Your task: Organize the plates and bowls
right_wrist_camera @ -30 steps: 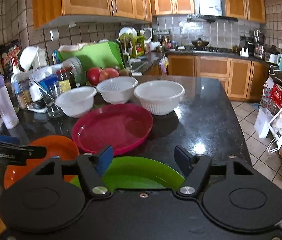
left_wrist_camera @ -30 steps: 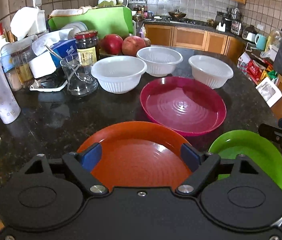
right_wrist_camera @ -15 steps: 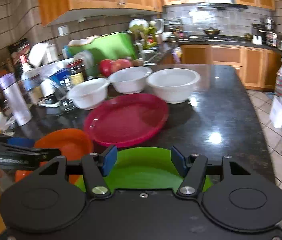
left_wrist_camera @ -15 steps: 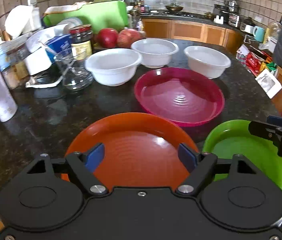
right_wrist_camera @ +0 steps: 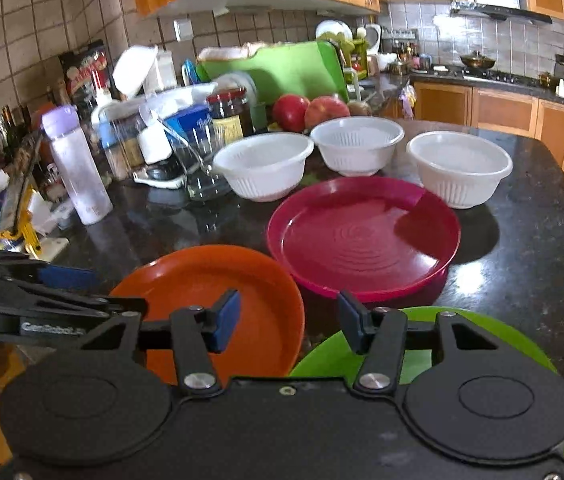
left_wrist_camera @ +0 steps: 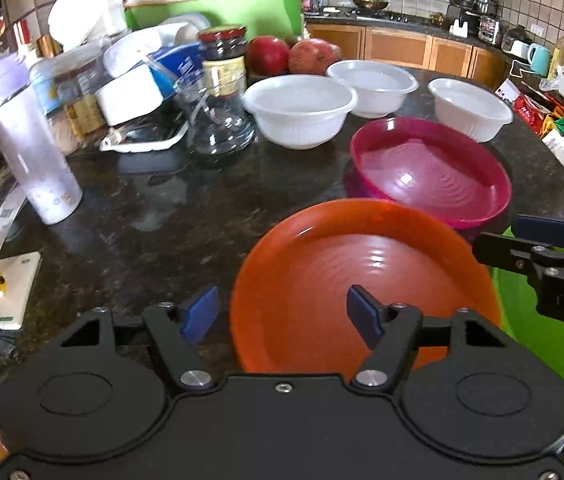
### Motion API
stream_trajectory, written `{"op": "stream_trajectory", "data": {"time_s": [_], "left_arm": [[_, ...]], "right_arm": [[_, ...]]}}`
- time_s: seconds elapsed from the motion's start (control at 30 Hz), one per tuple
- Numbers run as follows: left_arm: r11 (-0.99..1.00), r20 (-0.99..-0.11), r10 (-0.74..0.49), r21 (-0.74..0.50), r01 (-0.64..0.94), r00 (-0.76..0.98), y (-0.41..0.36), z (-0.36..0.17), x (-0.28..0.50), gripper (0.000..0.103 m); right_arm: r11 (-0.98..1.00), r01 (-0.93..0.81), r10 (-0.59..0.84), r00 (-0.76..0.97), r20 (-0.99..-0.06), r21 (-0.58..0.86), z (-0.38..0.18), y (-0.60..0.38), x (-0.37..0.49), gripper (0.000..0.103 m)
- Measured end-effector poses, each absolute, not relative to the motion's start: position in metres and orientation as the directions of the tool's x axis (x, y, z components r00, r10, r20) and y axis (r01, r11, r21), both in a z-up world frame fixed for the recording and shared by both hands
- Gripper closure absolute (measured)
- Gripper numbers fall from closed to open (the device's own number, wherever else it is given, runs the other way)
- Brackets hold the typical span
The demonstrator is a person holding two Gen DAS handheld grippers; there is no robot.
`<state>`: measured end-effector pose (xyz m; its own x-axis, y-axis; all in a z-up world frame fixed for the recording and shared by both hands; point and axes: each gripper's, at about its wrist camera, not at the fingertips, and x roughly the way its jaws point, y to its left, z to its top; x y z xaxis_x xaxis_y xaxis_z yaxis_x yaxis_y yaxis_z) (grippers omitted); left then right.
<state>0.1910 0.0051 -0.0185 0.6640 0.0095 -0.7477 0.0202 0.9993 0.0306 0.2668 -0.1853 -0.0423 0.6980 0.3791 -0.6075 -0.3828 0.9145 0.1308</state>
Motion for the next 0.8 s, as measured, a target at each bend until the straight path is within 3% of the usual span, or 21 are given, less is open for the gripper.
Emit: {"op": "stream_trajectory", "data": {"time_s": [0.4, 0.57, 0.8], "left_arm": [[0.998, -0.784, -0.053, -0.020, 0.060, 0.619, 0.027, -0.029, 0.184, 0.044], [0.998, -0.800, -0.062, -0.037, 0.054, 0.597, 0.030, -0.035, 0.186, 0.056], [0.997, -0.801, -0.075, -0.060, 0.045, 0.595, 0.032, -0.037, 0.188, 0.061]], "right_arm": [[0.929, -0.363, 0.316, 0.676, -0.666, 0.073, -0.053, -0.165, 0.278, 0.076], [0.931, -0.357, 0.309, 0.676, -0.669, 0.069, -0.054, -0.165, 0.281, 0.078], [0.937, -0.346, 0.289, 0.673, -0.681, 0.056, -0.057, -0.165, 0.287, 0.078]]}}
